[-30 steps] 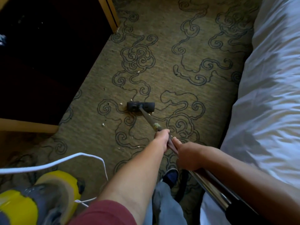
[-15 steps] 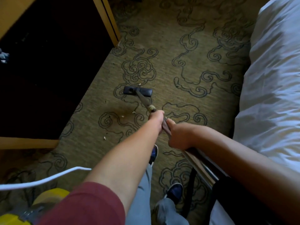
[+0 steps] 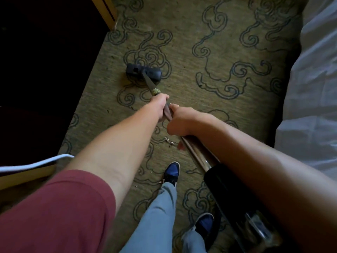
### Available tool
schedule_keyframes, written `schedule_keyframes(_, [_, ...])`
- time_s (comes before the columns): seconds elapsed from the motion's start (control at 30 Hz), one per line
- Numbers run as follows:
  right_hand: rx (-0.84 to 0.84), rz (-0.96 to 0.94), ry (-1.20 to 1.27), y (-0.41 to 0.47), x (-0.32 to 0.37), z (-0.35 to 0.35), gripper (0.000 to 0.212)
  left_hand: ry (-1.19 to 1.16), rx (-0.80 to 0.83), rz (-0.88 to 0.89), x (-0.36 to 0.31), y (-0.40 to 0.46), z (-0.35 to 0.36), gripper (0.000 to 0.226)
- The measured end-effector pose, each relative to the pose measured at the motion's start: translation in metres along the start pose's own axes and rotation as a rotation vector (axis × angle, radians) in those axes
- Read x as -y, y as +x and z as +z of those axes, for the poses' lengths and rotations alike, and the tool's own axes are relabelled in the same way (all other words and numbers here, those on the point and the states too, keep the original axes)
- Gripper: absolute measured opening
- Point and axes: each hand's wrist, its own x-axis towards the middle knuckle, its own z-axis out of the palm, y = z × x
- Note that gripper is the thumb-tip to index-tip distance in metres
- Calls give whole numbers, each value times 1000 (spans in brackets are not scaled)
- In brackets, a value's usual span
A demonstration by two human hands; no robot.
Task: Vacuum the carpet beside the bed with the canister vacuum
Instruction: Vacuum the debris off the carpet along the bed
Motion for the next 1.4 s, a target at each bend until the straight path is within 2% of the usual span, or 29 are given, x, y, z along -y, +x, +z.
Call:
schedule_keyframes(0.2, [80,82,-109,2,-13,25,88,-145,39,-107,36,2,5,17])
schedule_keyframes(0.4, [122,65,-92,-50,-42,66,93,-191,54,-140,106,-35,13,16])
schedule_keyframes(0.53, [146,103,-92,-88,-64,106,95,-214,36,-143,164,-61,20,45])
schedule_keyframes(0.67, [148,95,-72,-136,-94,155,90,-203,65,-143,231,-100,26,24])
schedule_keyframes(0.87, [169,86,-102,-204,-132,223,93,-183,78,-187,324,-149,35,19])
schedule_keyframes(0.97, [181,94,-118,-228,-138,250,96,-193,73,-193,362,-163,33,42])
schedule_keyframes(1.1, [194,151,-101,-247,-131,282,100,-154,83,-220,391,-173,17,26])
schedule_keyframes(1.33, [172,205,-106,-242,-92,301,96,-96,59,-226,383,-172,-11,25])
schedule_keyframes(1.4, [187,198,-102,-243,-84,305,94,-49,35,-204,388,-169,-16,37])
